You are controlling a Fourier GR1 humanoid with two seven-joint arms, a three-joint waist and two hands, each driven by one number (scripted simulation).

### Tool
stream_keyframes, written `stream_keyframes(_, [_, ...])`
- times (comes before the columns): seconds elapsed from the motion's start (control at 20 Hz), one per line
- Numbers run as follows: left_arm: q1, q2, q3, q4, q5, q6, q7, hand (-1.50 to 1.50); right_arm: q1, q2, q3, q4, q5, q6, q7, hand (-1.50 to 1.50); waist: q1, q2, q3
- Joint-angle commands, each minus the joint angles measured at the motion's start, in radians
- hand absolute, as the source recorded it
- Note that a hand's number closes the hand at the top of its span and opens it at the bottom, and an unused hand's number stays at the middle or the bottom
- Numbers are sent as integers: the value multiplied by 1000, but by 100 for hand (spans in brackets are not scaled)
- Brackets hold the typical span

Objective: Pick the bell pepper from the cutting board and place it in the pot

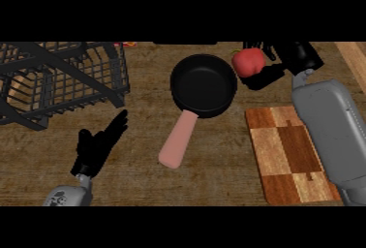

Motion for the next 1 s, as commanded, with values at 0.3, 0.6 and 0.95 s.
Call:
stream_keyframes(0.3, [18, 14, -3, -20, -6, -32, -11, 0, -262, 78, 145, 358, 273, -83, 56, 150, 32, 9, 0])
stream_keyframes(0.6, [-35, 3, 17, 48, -6, -27, -21, 0, -323, 165, 244, 553, 404, -50, 141, 150, 20, 11, 0])
stream_keyframes(0.95, [-5, 19, 16, -4, -1, -41, -8, 0, -406, 222, 175, 803, 358, 145, 284, -150, 35, 14, 0])
